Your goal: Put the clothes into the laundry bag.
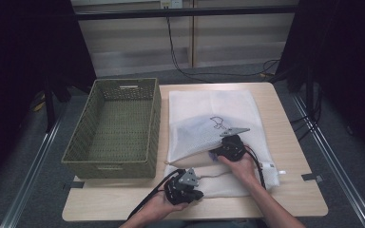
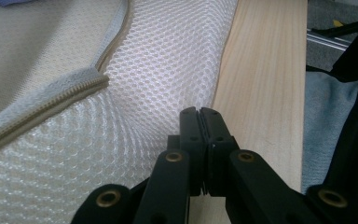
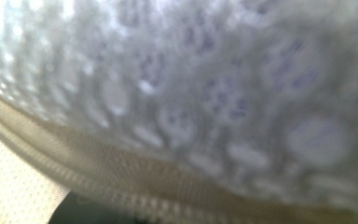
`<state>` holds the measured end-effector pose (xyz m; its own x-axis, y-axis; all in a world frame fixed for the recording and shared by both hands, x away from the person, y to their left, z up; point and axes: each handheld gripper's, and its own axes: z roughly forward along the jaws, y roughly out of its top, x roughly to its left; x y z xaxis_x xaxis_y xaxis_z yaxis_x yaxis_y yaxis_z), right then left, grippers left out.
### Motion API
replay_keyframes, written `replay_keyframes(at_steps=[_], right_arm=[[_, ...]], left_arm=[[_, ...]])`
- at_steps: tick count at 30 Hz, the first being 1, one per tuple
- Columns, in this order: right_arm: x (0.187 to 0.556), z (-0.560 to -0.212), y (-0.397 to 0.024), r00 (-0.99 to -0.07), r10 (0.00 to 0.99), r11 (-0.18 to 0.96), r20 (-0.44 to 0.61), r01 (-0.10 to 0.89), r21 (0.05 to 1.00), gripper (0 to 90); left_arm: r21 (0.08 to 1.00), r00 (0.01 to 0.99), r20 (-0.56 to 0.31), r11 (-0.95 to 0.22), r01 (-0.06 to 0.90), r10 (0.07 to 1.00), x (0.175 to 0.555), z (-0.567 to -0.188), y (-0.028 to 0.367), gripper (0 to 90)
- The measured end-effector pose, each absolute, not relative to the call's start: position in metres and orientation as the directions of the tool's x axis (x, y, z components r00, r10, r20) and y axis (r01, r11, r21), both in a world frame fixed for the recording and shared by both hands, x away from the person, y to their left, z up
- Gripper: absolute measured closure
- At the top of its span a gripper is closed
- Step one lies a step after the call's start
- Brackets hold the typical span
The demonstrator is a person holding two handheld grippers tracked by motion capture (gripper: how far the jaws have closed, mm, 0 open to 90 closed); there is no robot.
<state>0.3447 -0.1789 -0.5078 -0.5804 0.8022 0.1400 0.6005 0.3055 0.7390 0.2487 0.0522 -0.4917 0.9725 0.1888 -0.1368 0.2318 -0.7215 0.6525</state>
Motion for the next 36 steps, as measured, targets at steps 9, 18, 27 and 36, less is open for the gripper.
replay_keyframes(at_steps=[9, 18, 27, 36], right_arm=[[0.344, -0.507, -0.176, -0.569, 0.81, 0.296, 0.145, 0.609, 0.736, 76.6], [0.329, -0.498, -0.183, -0.619, 0.768, 0.319, 0.165, 0.593, 0.739, 63.9], [0.306, -0.483, -0.204, -0.666, 0.717, 0.301, 0.208, 0.565, 0.768, 52.9], [0.285, -0.465, -0.223, -0.707, 0.679, 0.3, 0.2, 0.515, 0.803, 61.1]], left_arm=[[0.644, 0.973, -0.132, -0.73, 0.229, 0.189, 0.249, -0.491, 0.052, 88.8], [0.662, 0.97, -0.145, -0.709, 0.242, 0.196, 0.248, -0.493, 0.052, 88.7], [0.652, 0.971, -0.147, -0.72, 0.239, 0.189, 0.25, -0.492, 0.053, 88.4], [0.645, 0.972, -0.146, -0.727, 0.235, 0.185, 0.251, -0.491, 0.053, 88.3]])
